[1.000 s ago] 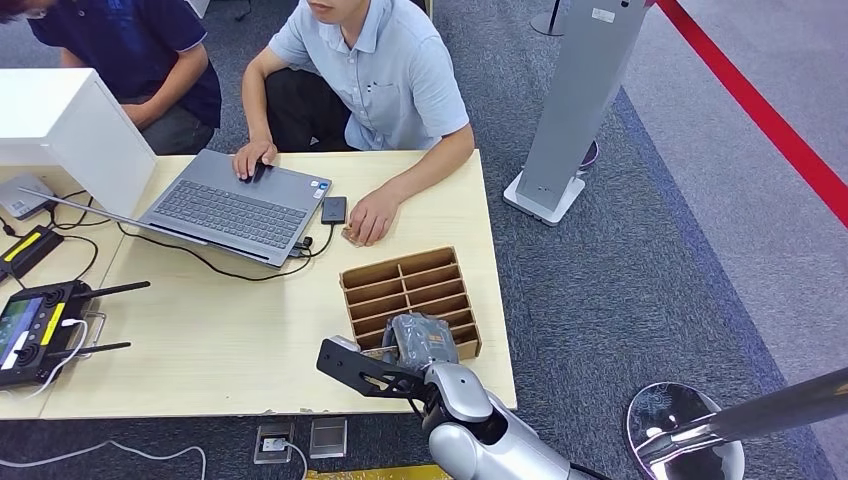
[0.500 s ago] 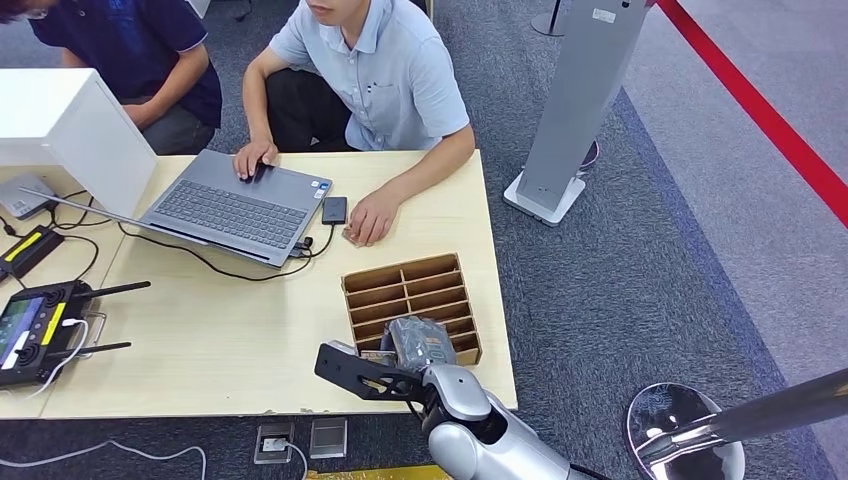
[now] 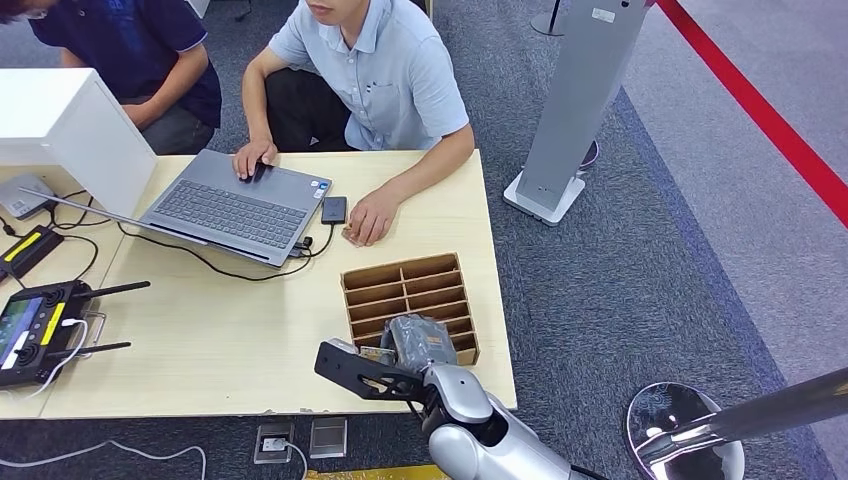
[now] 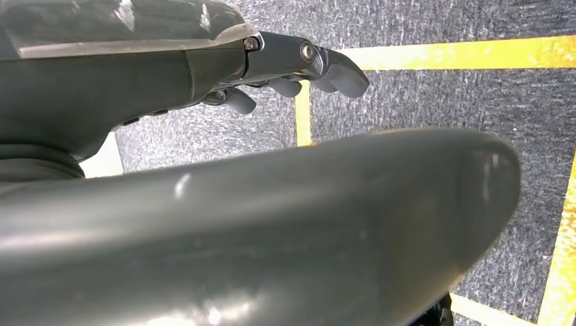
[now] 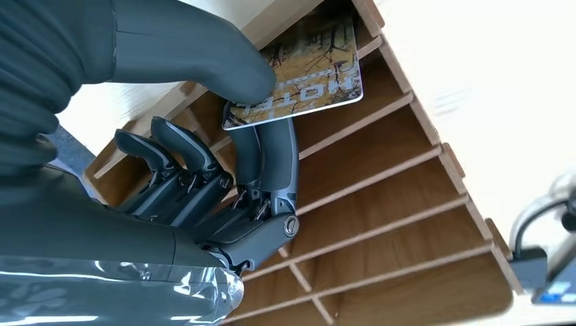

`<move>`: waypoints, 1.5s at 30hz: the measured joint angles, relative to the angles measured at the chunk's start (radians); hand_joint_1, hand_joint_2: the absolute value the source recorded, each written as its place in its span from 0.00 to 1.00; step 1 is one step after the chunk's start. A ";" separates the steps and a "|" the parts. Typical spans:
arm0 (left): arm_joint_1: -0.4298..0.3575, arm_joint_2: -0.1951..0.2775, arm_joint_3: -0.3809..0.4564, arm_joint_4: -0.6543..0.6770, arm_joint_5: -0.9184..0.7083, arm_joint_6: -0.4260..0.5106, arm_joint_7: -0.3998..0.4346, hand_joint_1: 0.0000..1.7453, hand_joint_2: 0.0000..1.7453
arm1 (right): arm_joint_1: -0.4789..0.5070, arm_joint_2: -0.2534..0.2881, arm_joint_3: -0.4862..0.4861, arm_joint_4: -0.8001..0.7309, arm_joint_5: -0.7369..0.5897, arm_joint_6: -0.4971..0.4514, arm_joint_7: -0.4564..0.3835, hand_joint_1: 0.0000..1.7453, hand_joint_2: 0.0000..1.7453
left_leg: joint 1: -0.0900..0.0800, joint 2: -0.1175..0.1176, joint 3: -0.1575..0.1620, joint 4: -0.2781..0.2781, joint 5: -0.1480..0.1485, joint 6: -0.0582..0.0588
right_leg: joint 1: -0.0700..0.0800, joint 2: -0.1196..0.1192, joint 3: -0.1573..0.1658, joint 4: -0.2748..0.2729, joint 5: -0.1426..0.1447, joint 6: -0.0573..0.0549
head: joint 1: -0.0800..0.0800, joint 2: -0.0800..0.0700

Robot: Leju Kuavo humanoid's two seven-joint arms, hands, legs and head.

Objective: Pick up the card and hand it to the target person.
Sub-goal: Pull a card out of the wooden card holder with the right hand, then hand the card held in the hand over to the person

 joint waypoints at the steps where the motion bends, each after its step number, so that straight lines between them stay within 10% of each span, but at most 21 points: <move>1: 0.000 0.000 0.000 0.000 0.001 0.000 0.000 0.00 0.00 | 0.000 -0.002 -0.002 -0.009 -0.001 -0.009 0.000 1.00 1.00 | 0.000 0.000 0.000 0.000 0.000 0.000 | 0.000 0.000 0.000 0.000 0.000 0.000 | 0.000 0.000; 20: 0.001 0.000 -0.001 0.000 -0.045 -0.023 -0.020 0.00 0.00 | -0.069 -0.088 -0.038 -0.235 0.056 -0.162 -0.117 1.00 1.00 | 0.000 0.000 -0.001 0.000 0.000 0.000 | 0.000 0.000 0.000 0.000 0.000 0.000 | 0.000 0.000; 29: -0.017 0.000 -0.010 0.000 -0.077 -0.037 -0.029 0.00 0.00 | -0.367 0.031 -0.002 0.140 0.046 -0.217 -0.365 1.00 1.00 | 0.000 -0.001 -0.001 0.000 0.001 -0.001 | 0.000 -0.001 0.000 0.002 0.000 0.000 | 0.000 0.000; 42: -0.020 0.008 -0.011 0.000 -0.056 -0.041 -0.042 0.00 0.00 | -0.634 0.166 0.052 0.667 0.065 -0.191 -0.374 1.00 1.00 | 0.000 -0.001 -0.002 0.000 0.001 0.000 | 0.000 -0.001 -0.001 0.002 0.000 0.000 | 0.000 0.000; 45: -0.015 0.010 -0.012 0.000 -0.051 -0.043 -0.044 0.00 0.00 | -0.658 0.177 0.069 0.719 0.076 -0.180 -0.363 0.25 1.00 | 0.000 -0.001 -0.002 0.000 0.001 0.000 | 0.000 -0.001 -0.001 0.002 0.000 0.000 | 0.000 0.000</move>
